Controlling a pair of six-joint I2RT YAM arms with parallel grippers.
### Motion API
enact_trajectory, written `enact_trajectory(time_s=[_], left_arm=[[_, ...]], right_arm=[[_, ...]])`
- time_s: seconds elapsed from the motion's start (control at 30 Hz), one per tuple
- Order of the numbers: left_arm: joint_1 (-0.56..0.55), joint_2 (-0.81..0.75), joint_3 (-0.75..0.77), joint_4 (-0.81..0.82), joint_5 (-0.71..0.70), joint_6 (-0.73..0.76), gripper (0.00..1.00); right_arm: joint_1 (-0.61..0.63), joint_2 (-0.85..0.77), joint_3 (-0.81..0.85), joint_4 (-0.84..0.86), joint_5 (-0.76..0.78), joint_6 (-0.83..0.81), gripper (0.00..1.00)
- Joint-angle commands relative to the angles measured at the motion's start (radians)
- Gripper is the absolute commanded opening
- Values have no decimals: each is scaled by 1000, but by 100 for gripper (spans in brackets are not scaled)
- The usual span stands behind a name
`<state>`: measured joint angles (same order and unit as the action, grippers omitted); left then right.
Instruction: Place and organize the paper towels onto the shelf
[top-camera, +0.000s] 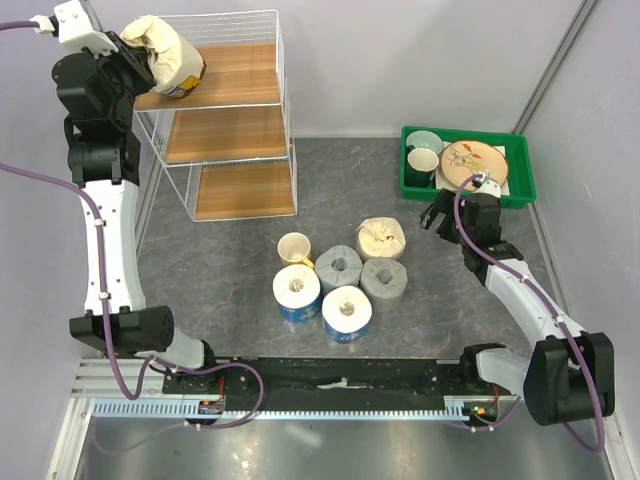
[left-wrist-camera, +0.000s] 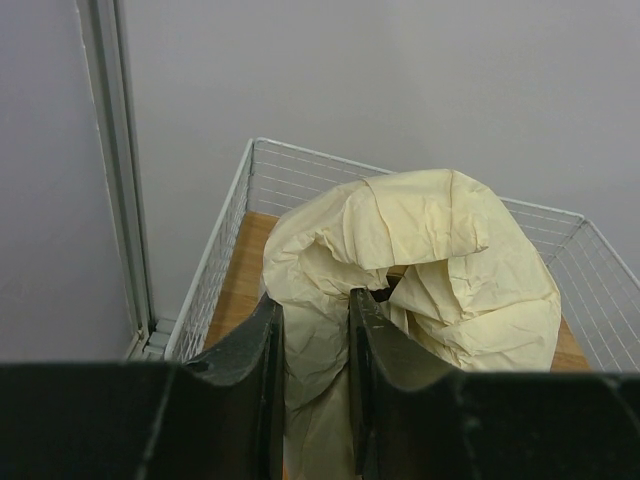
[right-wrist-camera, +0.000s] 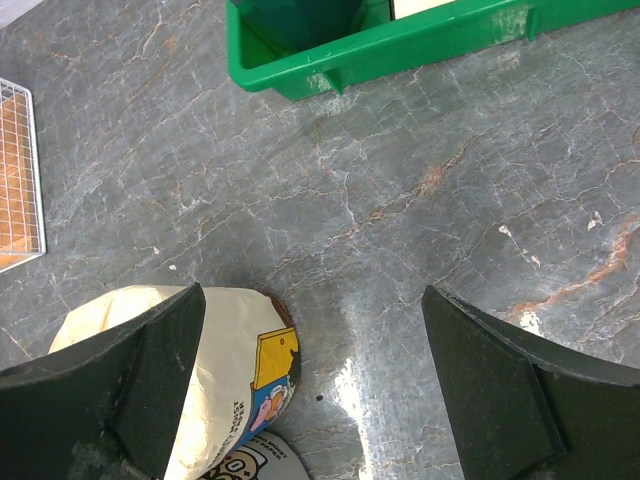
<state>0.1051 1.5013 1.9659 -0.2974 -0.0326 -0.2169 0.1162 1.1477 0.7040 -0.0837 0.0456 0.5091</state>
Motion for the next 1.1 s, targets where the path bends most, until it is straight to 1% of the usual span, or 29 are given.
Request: enact_trajectory(time_s=[0.0,0.07,0.1,0.17,0.27,0.47,0.57,0.67,0.93,1.03,1.07], left_arm=[[4,0,37,75,28,-29,27],[5,2,40,73,28,-29,33],[5,2,41,73,52,-29,35],[5,4,41,73,59,-32,39],[5,10,41,73,69,-36,43],[2,16,41,73,79,-38,61],[4,19,39,73,83,-38,67],[7,22,39,73,85,-36,70],[5,24,31,72,95,-33,72],[5,-6,7,95,128,-44,75],[4,-38,-22,115,157,-55,75]], right_arm=[[3,-9,37,32,13,-4,98],[3,-11,37,32,13,-6,98],[3,-11,37,33,13,-6,98],[3,-8,37,32,11,-3,98],[3,-6,34,33,10,2,98],[5,-5,34,35,7,0,98],[3,-5,31,35,8,2,98],[5,-5,31,36,7,0,98],[3,0,29,39,5,3,98],[3,0,26,41,10,2,98],[3,-2,25,42,10,2,98]])
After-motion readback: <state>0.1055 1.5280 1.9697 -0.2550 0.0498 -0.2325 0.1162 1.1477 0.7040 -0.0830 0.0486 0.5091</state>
